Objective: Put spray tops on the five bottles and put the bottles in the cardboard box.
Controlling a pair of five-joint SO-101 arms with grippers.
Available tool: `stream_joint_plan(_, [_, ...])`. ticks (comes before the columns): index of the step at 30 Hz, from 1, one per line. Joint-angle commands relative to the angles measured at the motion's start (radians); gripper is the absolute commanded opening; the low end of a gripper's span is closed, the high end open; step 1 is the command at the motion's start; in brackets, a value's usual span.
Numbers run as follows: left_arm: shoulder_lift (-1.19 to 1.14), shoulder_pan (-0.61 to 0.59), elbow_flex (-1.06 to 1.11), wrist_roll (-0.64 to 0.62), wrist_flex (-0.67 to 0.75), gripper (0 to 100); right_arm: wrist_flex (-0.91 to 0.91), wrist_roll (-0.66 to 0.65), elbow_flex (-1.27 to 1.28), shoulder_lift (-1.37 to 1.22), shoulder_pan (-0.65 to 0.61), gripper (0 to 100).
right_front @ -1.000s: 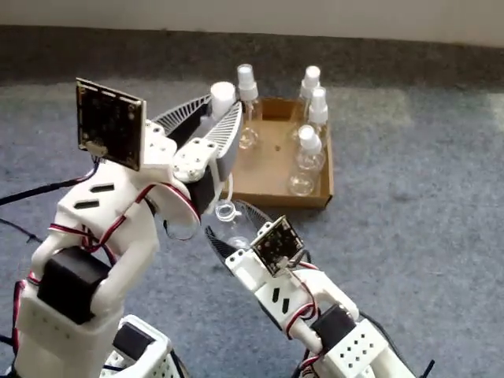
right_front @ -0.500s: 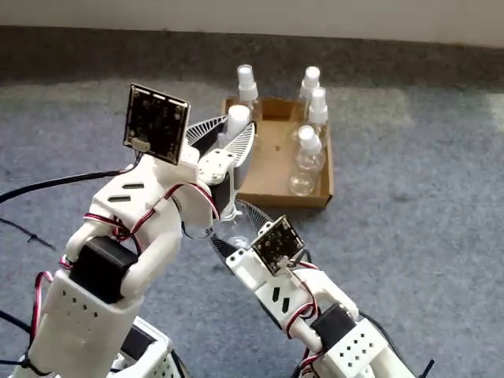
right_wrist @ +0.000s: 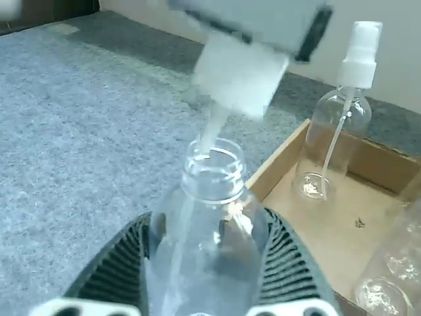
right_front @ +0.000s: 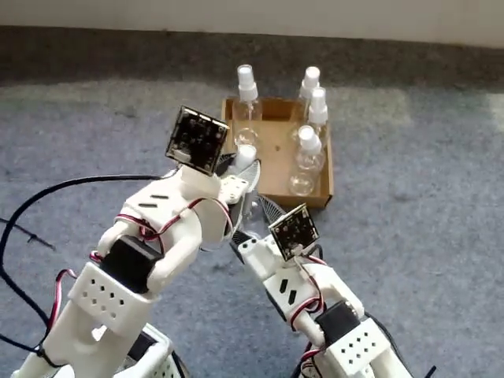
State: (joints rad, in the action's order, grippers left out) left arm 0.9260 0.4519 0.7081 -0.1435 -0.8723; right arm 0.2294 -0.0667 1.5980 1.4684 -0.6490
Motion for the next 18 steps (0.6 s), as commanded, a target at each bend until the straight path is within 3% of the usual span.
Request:
stream_joint_plan(1, [0.019,0.035,-0.007,0.081,-0.06,2,-0.025,0.011,-0.015,-0.002,0.027,0.4])
stream_joint_plan(8, [0.019,0.007,-0.131,0.094,-0.189,17,-0.025,0.014,-0.015,-0.002,0.027,0.4])
stream_joint_plan(18, [0.015,-0.053,-0.321,0.094,-0.19,18,-0.025,0.017,-0.015,-0.002,0.027,0.4])
